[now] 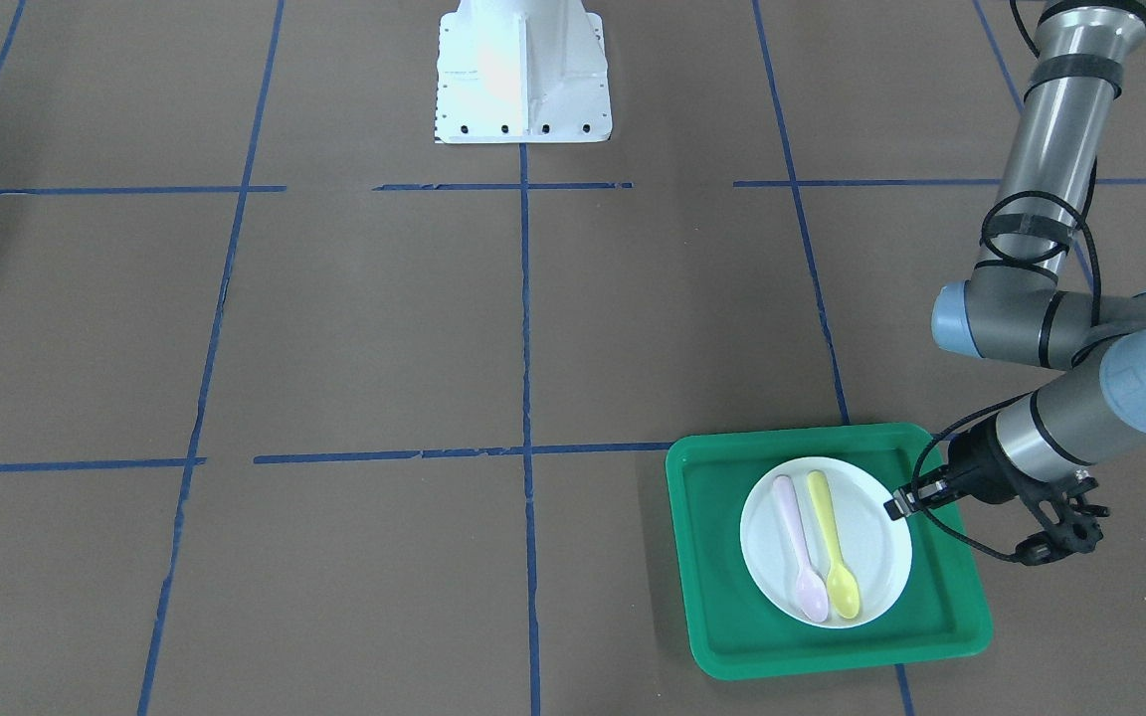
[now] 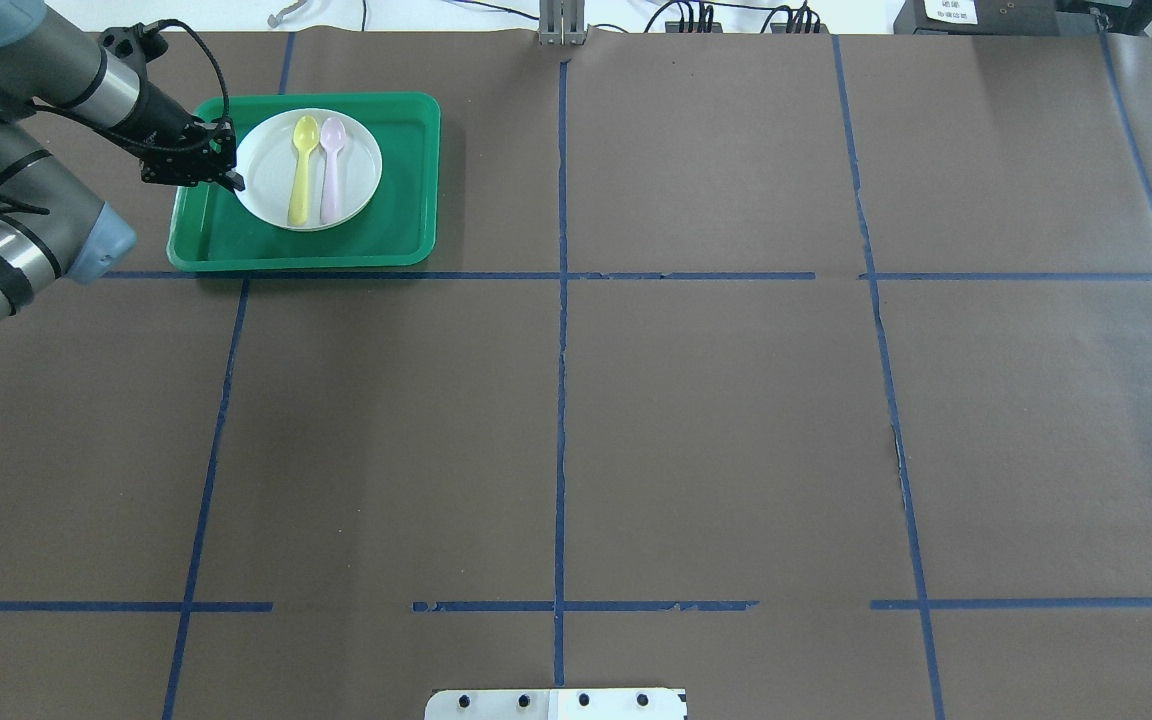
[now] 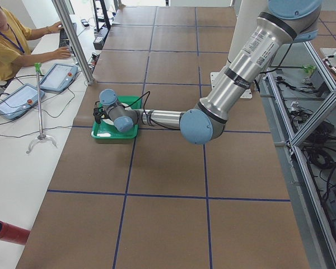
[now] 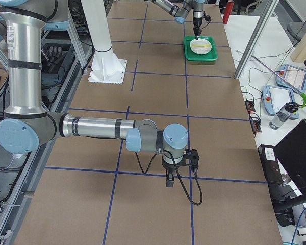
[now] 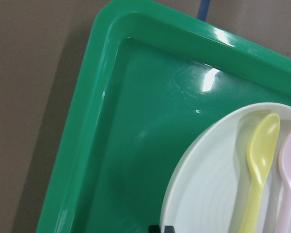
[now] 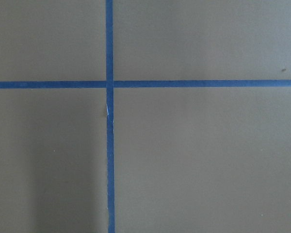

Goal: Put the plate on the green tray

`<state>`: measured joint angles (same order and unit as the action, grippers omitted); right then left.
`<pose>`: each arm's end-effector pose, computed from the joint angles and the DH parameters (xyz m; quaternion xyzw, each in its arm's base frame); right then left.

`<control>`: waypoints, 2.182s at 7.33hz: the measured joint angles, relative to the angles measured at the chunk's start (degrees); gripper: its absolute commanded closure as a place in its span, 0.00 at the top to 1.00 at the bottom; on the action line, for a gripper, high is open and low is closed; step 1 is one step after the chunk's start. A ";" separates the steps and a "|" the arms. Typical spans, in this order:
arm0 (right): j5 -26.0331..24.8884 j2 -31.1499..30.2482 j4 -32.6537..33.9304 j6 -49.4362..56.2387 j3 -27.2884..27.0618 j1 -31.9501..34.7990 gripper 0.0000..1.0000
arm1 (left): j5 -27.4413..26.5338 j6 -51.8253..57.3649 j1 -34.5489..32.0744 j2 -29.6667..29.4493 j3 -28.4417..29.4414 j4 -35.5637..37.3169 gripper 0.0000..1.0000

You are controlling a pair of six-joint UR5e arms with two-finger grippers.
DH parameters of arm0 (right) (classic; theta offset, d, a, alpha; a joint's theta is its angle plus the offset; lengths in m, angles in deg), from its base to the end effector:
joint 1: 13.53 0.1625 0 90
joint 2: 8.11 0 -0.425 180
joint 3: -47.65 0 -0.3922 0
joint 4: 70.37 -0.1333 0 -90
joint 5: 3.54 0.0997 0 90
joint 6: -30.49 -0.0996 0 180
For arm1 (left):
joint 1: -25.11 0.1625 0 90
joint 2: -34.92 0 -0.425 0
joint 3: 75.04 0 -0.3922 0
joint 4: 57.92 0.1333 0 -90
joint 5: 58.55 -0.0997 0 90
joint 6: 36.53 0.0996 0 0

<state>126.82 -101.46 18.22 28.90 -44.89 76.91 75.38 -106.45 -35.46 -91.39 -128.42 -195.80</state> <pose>0.0724 -0.4673 0.6672 0.0015 -0.3450 0.0148 0.9385 0.3195 -0.6970 0.4819 -0.0189 0.5066 -0.1521 0.8484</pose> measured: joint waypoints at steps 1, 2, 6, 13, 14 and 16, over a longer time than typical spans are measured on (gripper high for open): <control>0.01 0.01 0.00 0.00 0.00 0.00 1.00 | -0.45 -0.07 0.12 -0.44 1.21 -0.63 0.20; 0.04 0.01 0.00 0.00 0.00 0.00 1.00 | -0.71 -0.09 0.36 -0.61 1.65 -0.93 0.75; -0.01 0.01 0.00 0.00 0.00 0.00 1.00 | -1.01 -1.04 0.80 4.00 -5.50 -0.42 1.00; 0.03 0.02 0.02 0.00 0.00 0.00 1.00 | 1.85 38.64 -16.16 30.04 -35.08 26.20 1.00; 0.01 0.02 0.00 0.00 0.00 0.00 1.00 | 1.80 46.62 -19.45 34.02 -36.99 28.47 1.00; -0.01 0.01 0.00 0.00 0.00 0.00 1.00 | 1.77 59.09 -25.06 39.79 -38.37 31.11 1.00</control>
<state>126.81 -101.45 18.22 28.91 -44.90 76.91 77.16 -47.36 -60.52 -51.59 -166.79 -164.70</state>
